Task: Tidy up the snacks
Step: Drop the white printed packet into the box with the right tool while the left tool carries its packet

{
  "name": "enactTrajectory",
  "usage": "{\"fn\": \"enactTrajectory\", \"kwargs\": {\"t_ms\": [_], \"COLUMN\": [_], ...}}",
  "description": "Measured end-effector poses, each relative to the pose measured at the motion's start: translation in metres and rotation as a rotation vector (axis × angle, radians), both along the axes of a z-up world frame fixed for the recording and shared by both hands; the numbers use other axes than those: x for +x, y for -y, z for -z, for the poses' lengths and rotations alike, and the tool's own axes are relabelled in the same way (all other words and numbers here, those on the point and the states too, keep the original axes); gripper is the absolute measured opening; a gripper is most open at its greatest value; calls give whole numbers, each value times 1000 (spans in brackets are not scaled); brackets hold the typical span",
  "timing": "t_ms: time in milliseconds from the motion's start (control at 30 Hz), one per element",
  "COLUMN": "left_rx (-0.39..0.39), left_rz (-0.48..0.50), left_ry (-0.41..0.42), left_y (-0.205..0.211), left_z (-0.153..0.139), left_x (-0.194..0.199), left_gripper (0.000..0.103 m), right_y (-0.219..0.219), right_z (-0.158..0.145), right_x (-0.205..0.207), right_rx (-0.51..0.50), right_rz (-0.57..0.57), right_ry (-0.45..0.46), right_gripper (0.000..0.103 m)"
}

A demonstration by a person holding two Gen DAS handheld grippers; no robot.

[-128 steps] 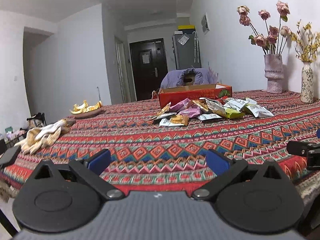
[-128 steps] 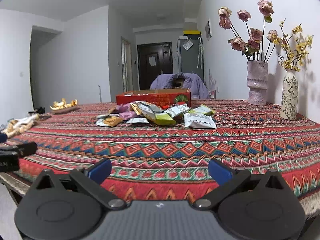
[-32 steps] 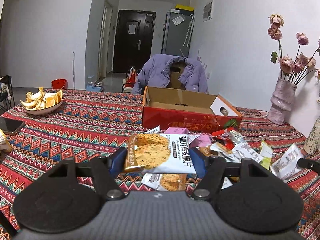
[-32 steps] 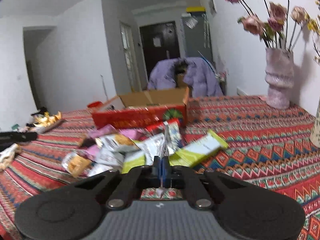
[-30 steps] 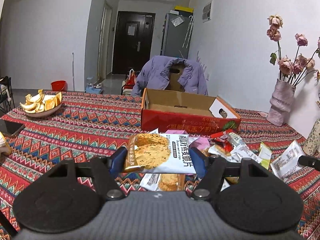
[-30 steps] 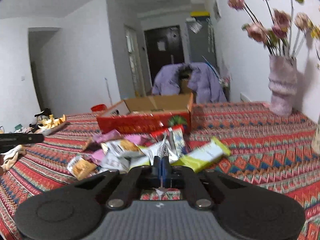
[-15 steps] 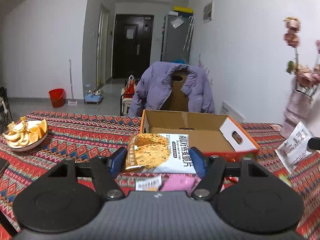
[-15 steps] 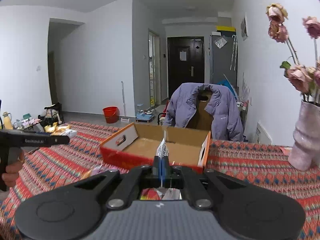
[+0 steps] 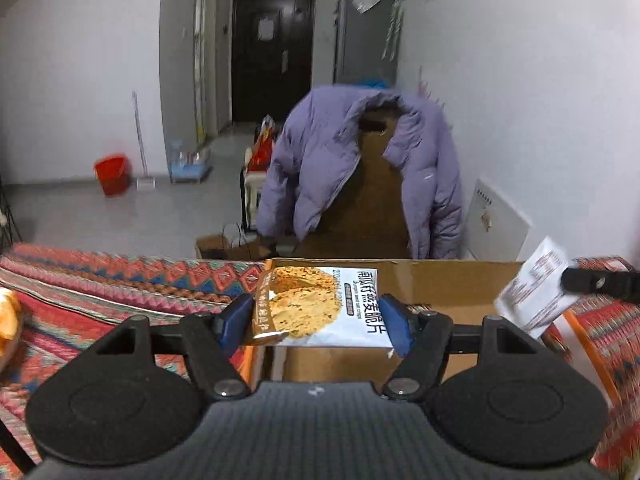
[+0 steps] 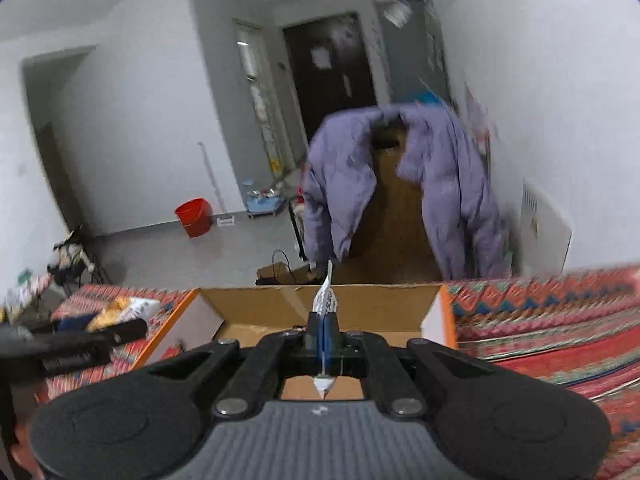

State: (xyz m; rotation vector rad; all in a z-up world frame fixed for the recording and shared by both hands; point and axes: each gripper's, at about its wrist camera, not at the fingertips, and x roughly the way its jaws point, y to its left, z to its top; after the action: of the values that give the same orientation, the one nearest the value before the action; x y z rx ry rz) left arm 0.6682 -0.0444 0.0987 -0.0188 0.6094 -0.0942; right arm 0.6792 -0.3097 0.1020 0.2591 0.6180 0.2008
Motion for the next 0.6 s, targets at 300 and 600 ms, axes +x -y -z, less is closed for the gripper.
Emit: {"fn": "enactTrajectory", "kwargs": {"t_ms": [300,600], "left_rx": [40,52], "left_rz": [-5,-22], "left_ry": [-165,-228], "left_y": [18,22], "left_z": [46,55], "left_x": [89,98], "left_gripper": [71,86], "right_y": [-5,-6], "right_z": [63,61], "right_x": [98,109], "right_rx": [-6,-237], "right_rz": [87,110], "right_ry": [-194,-312], "right_gripper": [2,30]}}
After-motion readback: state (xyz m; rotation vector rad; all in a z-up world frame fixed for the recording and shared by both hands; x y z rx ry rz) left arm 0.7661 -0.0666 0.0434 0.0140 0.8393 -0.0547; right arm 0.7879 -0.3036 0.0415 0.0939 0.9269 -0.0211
